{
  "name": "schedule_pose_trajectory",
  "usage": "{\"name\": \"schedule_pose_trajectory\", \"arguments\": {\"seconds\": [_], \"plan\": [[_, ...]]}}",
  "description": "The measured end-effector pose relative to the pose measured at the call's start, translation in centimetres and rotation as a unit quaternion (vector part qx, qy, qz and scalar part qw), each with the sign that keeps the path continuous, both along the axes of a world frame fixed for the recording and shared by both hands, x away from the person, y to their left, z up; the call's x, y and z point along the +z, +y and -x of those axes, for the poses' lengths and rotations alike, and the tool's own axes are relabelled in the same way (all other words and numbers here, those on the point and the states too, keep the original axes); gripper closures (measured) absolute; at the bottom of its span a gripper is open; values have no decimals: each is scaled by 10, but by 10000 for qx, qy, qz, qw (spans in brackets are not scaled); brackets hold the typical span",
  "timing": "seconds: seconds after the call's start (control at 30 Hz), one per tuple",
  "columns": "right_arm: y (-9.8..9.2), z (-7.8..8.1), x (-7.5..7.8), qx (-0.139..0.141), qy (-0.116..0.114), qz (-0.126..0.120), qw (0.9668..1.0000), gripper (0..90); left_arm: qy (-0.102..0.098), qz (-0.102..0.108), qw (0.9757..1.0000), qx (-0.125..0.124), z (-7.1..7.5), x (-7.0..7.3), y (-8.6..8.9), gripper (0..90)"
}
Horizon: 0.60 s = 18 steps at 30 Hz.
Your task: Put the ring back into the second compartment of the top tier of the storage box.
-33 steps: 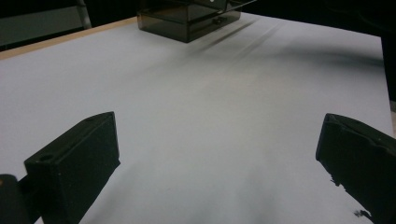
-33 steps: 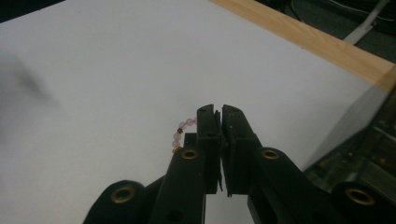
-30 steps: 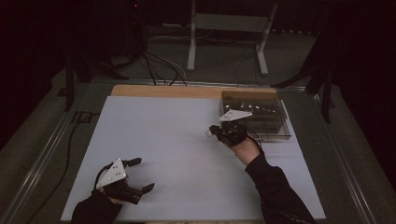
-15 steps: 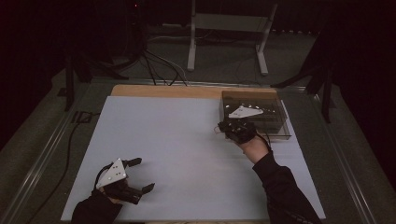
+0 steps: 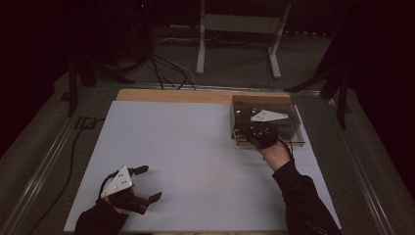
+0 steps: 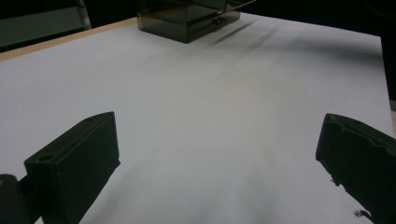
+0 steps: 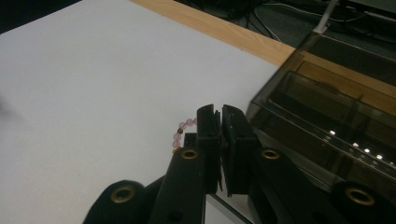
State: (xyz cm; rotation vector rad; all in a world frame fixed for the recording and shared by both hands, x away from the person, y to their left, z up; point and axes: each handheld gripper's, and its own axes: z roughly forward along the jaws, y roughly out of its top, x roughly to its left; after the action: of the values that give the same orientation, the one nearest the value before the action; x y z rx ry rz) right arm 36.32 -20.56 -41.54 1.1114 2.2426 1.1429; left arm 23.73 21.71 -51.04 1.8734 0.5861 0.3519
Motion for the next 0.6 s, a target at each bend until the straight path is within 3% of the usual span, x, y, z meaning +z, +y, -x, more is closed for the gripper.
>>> {"name": "schedule_pose_trajectory", "arguments": {"seconds": [0.6], "plan": [[-45, 1, 3, -545, -40, -57, 9985, 865, -5, -16, 10000, 2, 0, 0, -1, 7]]}}
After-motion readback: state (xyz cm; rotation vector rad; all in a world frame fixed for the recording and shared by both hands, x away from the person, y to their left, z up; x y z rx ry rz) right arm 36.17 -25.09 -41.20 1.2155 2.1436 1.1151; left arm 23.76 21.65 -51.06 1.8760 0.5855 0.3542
